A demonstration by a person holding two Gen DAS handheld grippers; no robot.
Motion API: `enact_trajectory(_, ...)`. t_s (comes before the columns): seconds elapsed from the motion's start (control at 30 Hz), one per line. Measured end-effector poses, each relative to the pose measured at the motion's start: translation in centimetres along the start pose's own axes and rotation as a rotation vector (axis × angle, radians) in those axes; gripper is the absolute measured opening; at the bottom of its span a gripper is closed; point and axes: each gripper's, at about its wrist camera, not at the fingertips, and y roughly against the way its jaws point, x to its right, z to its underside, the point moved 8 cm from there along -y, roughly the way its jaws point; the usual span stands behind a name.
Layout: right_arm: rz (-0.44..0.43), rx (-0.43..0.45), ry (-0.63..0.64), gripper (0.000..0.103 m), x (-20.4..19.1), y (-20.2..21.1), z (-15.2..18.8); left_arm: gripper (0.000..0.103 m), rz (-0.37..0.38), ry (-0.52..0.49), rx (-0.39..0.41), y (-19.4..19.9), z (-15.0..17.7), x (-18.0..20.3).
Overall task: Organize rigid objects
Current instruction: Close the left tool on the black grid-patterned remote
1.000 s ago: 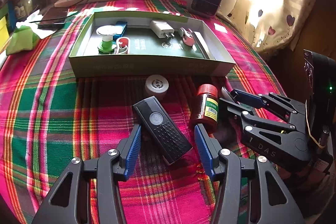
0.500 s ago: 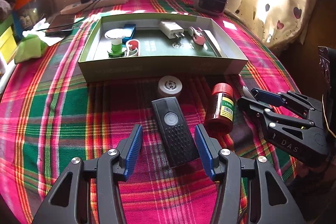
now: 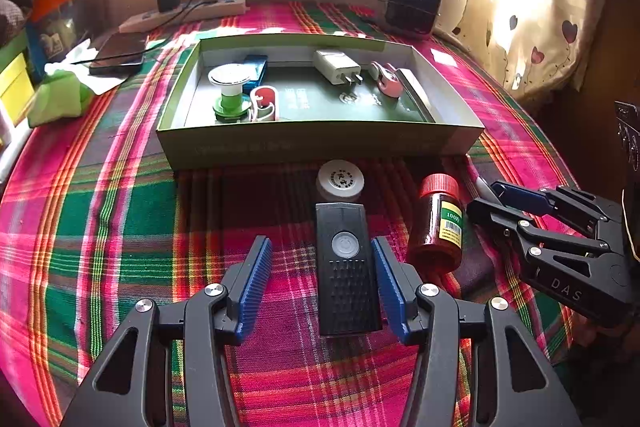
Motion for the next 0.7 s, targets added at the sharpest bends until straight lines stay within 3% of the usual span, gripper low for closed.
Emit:
enact_trajectory(0.17, 0.000, 0.000, 0.000, 0.038, 0.0, 0.0, 0.0, 0.048, -0.015, -0.006, 0.002, 0.1, 0.0, 0.0)
enact_trajectory(0.53, 0.002, 0.000, 0.002, 0.038, 0.0, 0.0, 0.0, 0.027, -0.032, 0.022, 0.010, 0.2, 0.0, -1.0)
enact_trajectory(0.7, 0.003, 0.000, 0.002, 0.038, 0.0, 0.0, 0.0, 0.026, -0.025, 0.027, 0.013, 0.2, 0.0, -1.1)
